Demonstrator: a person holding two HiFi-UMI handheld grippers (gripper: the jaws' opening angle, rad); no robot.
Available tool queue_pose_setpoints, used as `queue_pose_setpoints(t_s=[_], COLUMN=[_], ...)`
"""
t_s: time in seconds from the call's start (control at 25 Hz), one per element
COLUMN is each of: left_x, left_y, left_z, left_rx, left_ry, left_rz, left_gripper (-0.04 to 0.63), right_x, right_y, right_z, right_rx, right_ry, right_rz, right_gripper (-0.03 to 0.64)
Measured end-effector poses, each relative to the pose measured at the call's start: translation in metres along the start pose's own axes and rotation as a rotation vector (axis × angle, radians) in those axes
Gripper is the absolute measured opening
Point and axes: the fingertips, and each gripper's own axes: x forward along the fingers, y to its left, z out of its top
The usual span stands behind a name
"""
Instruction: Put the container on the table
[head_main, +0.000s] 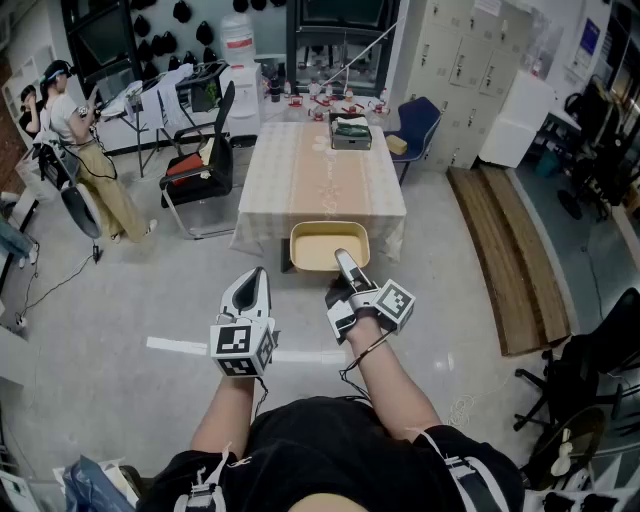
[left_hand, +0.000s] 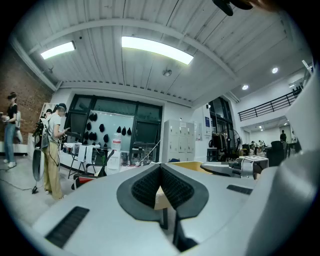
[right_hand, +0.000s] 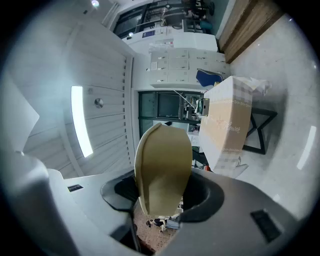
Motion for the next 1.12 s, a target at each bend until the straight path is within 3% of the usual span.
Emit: queue_pose_setpoints(t_s=[0.44, 1.12], left_x=[0.009, 0.023], left_y=[-0.005, 0.052], left_z=[0.001, -0.002], left_rx=[-0.009, -0.009], left_ry=[-0.003, -0.037], left_rz=[-0.009, -0.033], left_gripper=[0.011, 0.011], right_x=[0.0, 0.051], right_y=[-0.007, -0.012], right_z=[0.005, -0.013], right_rx=[0.022, -0.013], right_ry=[-0.011, -0.023], right_rz=[-0.047, -0.007], right_gripper=[0.23, 0.232])
